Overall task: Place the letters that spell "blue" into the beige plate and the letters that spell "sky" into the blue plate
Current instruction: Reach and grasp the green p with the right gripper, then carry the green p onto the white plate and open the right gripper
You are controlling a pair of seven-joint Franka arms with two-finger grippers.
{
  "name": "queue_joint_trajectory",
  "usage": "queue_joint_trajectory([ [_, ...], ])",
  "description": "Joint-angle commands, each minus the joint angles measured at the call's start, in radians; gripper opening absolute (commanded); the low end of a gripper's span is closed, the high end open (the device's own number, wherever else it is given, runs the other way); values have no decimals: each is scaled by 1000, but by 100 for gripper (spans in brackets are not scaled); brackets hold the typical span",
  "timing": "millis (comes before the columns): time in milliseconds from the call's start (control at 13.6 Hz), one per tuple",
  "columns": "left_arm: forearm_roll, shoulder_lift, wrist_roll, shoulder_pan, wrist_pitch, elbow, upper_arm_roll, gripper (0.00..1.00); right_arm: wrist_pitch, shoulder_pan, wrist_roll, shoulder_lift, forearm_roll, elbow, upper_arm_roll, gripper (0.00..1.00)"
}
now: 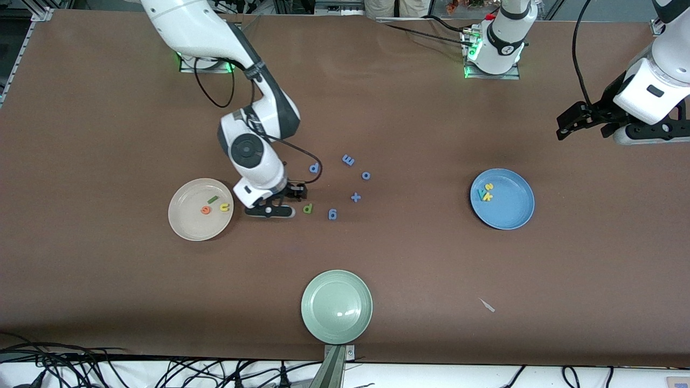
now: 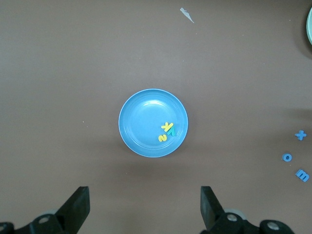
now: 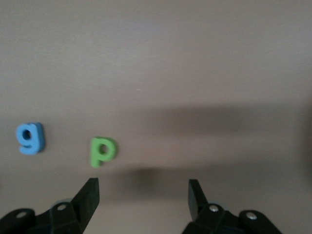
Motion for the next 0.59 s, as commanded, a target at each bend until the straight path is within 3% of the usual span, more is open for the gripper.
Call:
queue_joint_trajectory([
  [0,-18,7,14,2,-20,22,-4,100,16,25,96,95,4,113,-3,82],
  [442,-18,7,14,-1,-28,22,-4,100,43,40,134,146,-10,150,-3,81],
  [516,-18,6,13,-1,-28,22,-4,100,43,40,133,144,-11,148,-3,77],
])
